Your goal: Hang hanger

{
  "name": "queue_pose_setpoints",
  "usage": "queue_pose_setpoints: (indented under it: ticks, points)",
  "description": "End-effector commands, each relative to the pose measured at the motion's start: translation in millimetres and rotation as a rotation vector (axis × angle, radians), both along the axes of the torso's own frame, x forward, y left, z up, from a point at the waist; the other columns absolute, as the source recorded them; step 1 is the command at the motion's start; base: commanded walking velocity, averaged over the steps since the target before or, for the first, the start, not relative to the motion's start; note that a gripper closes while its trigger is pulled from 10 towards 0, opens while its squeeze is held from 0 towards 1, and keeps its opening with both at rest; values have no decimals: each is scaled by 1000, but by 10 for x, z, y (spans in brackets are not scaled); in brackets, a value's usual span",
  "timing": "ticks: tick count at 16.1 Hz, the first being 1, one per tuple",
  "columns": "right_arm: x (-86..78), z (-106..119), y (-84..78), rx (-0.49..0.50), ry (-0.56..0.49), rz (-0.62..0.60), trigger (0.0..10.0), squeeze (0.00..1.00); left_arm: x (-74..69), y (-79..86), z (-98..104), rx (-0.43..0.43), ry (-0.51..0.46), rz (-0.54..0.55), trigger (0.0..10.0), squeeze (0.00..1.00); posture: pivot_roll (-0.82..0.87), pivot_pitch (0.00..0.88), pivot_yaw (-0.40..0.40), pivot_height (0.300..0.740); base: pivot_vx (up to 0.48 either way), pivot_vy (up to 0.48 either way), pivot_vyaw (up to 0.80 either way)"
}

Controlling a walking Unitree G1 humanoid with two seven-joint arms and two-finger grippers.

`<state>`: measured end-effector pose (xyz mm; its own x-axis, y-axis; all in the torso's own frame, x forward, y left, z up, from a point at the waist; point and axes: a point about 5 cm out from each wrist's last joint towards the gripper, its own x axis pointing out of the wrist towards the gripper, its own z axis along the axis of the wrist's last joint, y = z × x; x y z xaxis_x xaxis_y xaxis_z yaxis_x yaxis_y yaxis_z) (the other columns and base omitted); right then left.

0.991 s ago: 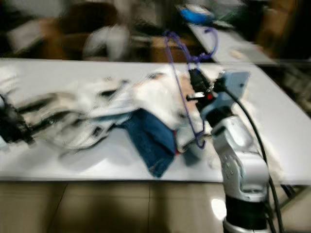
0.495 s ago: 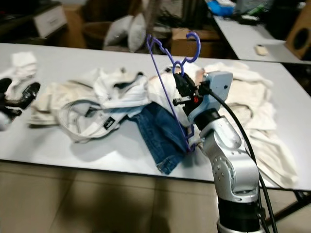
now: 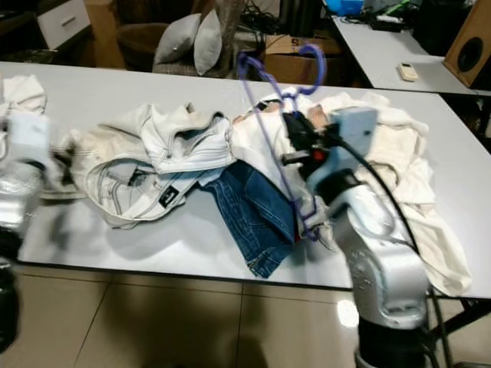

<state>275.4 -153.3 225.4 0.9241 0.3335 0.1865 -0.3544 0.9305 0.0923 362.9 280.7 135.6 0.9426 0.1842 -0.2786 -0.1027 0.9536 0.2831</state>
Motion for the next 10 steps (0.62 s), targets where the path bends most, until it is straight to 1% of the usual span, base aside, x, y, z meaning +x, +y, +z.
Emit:
queue_pose_setpoints:
  ticks: [1, 2, 3, 4, 5, 6, 7, 8, 9, 10]
  points:
    - [-33, 44, -37, -2, -9, -15, 10000, 0, -11, -66, -126, -34, 60, -24, 10000, 0, -211, 24, 23, 740, 0, 0, 0]
    - [-56, 51, -46, -4, -7, -22, 10000, 0, -25, -247, -291, -108, 112, -95, 10000, 0, -227, 31, 29, 740, 0, 0, 0]
    - [-74, 57, -54, -5, -4, -28, 10000, 0, -18, -482, -395, -229, 130, -196, 10000, 0, -229, 34, 26, 740, 0, 0, 0]
    - [-77, 58, -58, -3, 1, -33, 10000, 0, -18, -702, -465, -305, 161, -307, 10000, 0, -221, 30, 25, 740, 0, 0, 0]
    - [-74, 60, -49, 0, 4, -33, 10000, 0, -31, -844, -510, -349, 188, -393, 10000, 0, -216, 24, 26, 740, 0, 0, 0]
    - [-50, 68, -17, 7, 0, -24, 10000, 0, -38, -964, -494, -437, 175, -492, 10000, 0, -200, 10, 28, 740, 0, 0, 0]
    - [-38, 71, -7, 10, -2, -21, 10000, 0, -34, -987, -469, -470, 160, -519, 10000, 0, -196, 7, 27, 740, 0, 0, 0]
    - [-18, 74, 11, 16, -4, -17, 10000, 0, -28, -1018, -413, -522, 131, -573, 10000, 0, -181, 0, 22, 740, 0, 0, 0]
    - [-7, 74, 22, 19, -4, -14, 10000, 0, -29, -1018, -384, -538, 117, -603, 10000, 0, -174, 0, 19, 740, 0, 0, 0]
    - [11, 72, 47, 25, -3, -6, 10000, 0, -27, -985, -334, -537, 90, -639, 10000, 0, -161, 0, 16, 740, 0, 0, 0]
